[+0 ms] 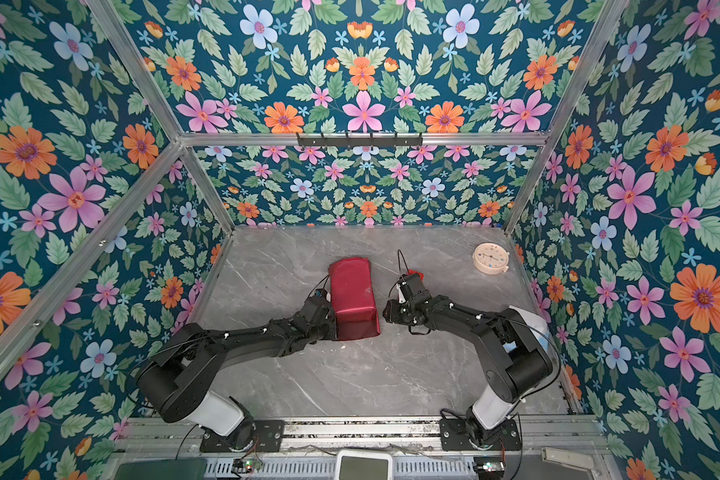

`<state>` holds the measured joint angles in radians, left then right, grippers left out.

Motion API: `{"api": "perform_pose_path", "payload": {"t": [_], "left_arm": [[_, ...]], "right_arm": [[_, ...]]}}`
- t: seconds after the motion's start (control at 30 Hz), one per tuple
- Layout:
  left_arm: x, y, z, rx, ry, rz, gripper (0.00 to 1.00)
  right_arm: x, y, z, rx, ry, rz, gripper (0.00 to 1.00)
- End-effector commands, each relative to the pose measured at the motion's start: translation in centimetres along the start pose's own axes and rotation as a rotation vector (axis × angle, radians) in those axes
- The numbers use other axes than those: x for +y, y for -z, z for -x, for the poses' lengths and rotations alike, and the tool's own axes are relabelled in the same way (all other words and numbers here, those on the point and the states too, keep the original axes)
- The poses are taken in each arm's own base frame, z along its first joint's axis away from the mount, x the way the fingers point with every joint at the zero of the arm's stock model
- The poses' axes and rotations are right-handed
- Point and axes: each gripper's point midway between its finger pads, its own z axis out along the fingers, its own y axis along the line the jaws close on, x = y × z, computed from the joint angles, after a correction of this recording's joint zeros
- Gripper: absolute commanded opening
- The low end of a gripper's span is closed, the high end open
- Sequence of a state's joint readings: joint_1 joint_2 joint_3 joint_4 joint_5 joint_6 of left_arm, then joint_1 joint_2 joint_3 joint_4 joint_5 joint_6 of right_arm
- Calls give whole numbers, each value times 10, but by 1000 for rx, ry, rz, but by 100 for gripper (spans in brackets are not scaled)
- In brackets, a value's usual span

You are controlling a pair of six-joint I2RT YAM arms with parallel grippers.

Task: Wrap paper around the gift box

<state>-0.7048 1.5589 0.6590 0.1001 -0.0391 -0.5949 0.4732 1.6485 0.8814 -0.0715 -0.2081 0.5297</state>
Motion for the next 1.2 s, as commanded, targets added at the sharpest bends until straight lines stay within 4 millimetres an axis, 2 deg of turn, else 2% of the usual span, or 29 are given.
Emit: {"api": "perform_pose_path", "payload": {"t": [0.0,0.07,0.13,0.37,0.6,0.73,0.83,0.93,1.0,1.17], "left_arm": [[2,2,4,-12,-16,18,14],[2,2,4,-12,-17,20,14],[2,2,5,-12,-18,21,14],[3,2,5,-12,-21,29,14],[3,1,5,-10,-21,26,14],[1,0,5,-6,-20,19,14],[-1,0,6,-7,-18,13,15],[-2,1,6,-7,-17,5,17],[-3,1,5,-2,-14,0,18],[-6,0,3,3,-4,-20,18]], "right_arm": [[-1,5,29,-90,36,-7,52],[-10,-3,30,-76,28,-28,52],[-13,-2,36,-85,28,-39,52],[-16,-8,44,-77,32,-27,51],[-13,-10,63,-94,52,-9,51],[-7,-10,68,-89,62,23,51],[0,-6,60,-72,55,73,51],[10,7,45,-65,59,110,51],[22,21,32,-72,88,114,52],[42,30,-8,-43,156,95,58]]}}
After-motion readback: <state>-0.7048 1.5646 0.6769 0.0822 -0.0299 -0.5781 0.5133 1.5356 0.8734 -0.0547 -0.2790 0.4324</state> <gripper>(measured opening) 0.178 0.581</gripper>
